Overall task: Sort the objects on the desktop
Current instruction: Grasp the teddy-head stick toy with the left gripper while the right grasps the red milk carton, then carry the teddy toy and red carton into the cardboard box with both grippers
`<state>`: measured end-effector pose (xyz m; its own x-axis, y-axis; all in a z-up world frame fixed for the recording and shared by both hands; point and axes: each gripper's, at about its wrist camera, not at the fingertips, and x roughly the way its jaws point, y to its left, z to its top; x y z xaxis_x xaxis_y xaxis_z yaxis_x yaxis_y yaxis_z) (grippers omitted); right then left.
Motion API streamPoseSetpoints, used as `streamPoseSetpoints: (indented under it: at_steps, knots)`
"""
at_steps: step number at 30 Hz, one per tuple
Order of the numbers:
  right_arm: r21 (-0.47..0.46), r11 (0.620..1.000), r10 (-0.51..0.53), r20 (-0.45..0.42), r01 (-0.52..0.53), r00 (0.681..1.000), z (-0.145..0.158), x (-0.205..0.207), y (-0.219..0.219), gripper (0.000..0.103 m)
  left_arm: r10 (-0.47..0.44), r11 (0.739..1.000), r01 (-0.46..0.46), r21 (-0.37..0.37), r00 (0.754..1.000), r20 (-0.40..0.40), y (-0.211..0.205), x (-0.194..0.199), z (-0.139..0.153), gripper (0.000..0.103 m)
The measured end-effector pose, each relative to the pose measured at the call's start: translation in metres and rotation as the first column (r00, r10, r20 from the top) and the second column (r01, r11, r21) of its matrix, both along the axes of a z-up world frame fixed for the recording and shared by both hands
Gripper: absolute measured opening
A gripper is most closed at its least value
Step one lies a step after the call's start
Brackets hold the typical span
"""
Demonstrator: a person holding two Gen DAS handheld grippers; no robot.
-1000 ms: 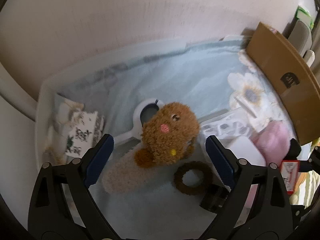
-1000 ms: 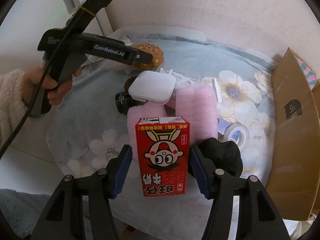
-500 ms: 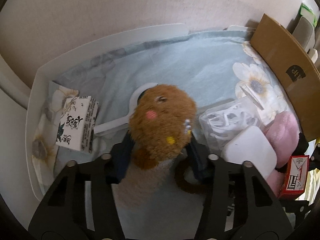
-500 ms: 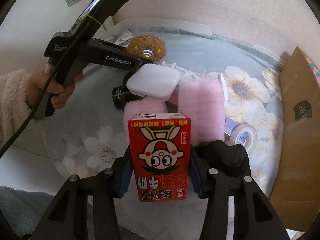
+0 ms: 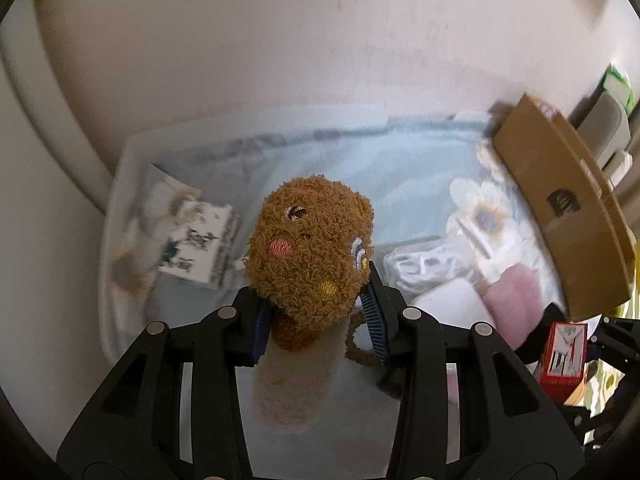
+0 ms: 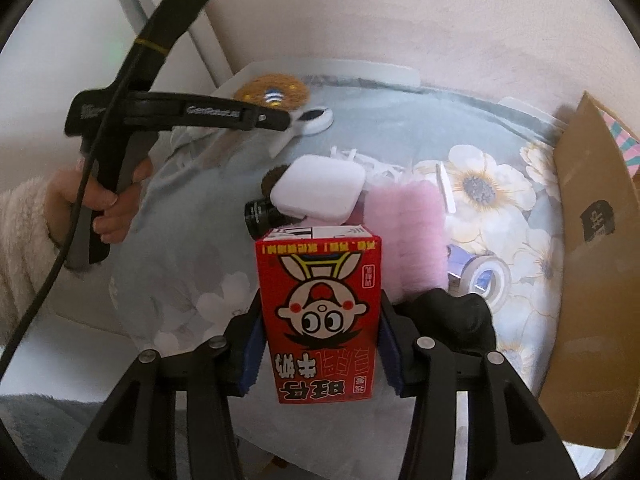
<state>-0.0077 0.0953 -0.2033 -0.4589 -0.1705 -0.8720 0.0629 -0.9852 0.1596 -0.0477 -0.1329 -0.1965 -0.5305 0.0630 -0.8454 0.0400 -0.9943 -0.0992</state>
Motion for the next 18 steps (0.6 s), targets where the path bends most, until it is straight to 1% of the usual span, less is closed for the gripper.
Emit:
streamPoseSetpoints:
  at_steps: [6,10,12,15,18]
  knots:
    - [-0.004,0.997,-0.071,-0.066,0.071,0.995,0.035,0.005,0.019,0.046,0.028,0.999,-0.027,0.019,0.998,-0.063,0.010,0.015,0.049,0.037]
    - [0.009,0.990,-0.138,-0.126,0.141,0.982,0.066,0.018,0.036,0.046,0.031,0.999,-0.029,0.019,0.994,-0.109,0.026,0.020,0.081,0.037]
    - [0.022,0.983,-0.176,-0.158,0.182,0.972,0.081,0.028,0.046,0.046,0.015,1.000,-0.012,0.022,0.990,-0.138,0.037,0.019,0.097,0.037]
    - [0.043,0.968,-0.232,-0.207,0.245,0.950,0.099,0.044,0.066,0.046,-0.029,0.999,0.037,0.038,0.981,-0.192,0.060,0.016,0.120,0.037]
    - [0.064,0.949,-0.286,-0.241,0.309,0.927,0.115,0.062,0.089,0.046,-0.082,0.995,0.094,0.040,0.968,-0.237,0.090,0.008,0.140,0.037]
